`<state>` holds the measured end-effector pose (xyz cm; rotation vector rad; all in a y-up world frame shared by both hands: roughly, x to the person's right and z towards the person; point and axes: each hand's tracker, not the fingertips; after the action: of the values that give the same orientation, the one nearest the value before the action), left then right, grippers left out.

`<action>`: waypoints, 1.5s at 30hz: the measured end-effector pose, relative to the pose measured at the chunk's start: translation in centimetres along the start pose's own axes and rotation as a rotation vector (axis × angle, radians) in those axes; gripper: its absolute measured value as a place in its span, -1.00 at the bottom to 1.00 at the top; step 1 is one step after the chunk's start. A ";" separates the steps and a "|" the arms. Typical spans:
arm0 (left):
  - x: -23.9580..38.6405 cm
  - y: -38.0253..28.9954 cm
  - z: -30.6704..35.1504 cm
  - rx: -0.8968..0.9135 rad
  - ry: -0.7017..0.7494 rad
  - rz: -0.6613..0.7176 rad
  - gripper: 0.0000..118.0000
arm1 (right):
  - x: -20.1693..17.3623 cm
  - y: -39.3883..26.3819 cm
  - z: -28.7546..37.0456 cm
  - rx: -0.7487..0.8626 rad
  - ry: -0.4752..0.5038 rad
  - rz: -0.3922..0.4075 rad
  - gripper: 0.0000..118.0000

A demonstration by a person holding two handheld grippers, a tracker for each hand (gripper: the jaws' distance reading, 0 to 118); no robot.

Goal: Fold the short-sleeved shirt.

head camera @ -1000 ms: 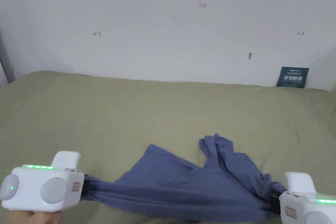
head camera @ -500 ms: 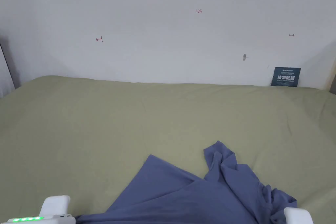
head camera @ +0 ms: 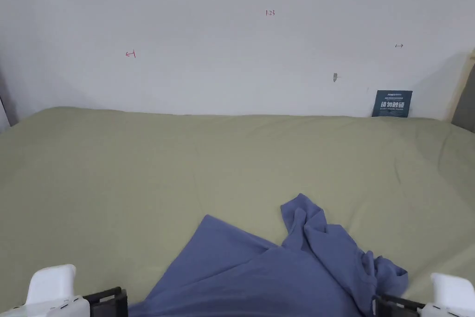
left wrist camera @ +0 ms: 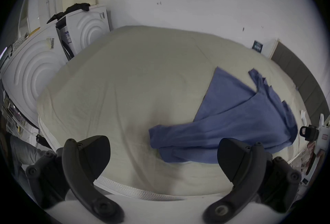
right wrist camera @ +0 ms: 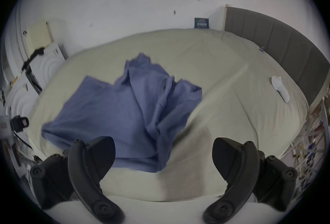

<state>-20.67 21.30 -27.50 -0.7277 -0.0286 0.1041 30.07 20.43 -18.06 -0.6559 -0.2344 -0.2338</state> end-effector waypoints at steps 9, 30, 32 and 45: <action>2.5 -3.1 7.3 0.166 -0.023 -0.007 -1.00 | -3.1 -2.6 10.5 0.282 -0.061 0.048 -0.97; 2.6 -6.4 8.0 0.089 -0.012 0.008 -1.00 | -1.6 -5.4 12.0 0.243 -0.091 -0.018 -0.97; 2.5 -6.3 7.8 0.087 -0.005 0.009 -1.00 | -1.6 -5.4 11.7 0.231 -0.087 -0.021 -0.97; -0.7 -2.3 0.4 -0.060 0.017 0.012 -0.99 | -2.1 -5.1 9.8 0.185 -0.055 -0.020 -0.96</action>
<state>-21.15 19.79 -25.64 -0.7888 -0.0107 0.1092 25.26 22.90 -8.16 -0.4768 -0.3114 -0.2102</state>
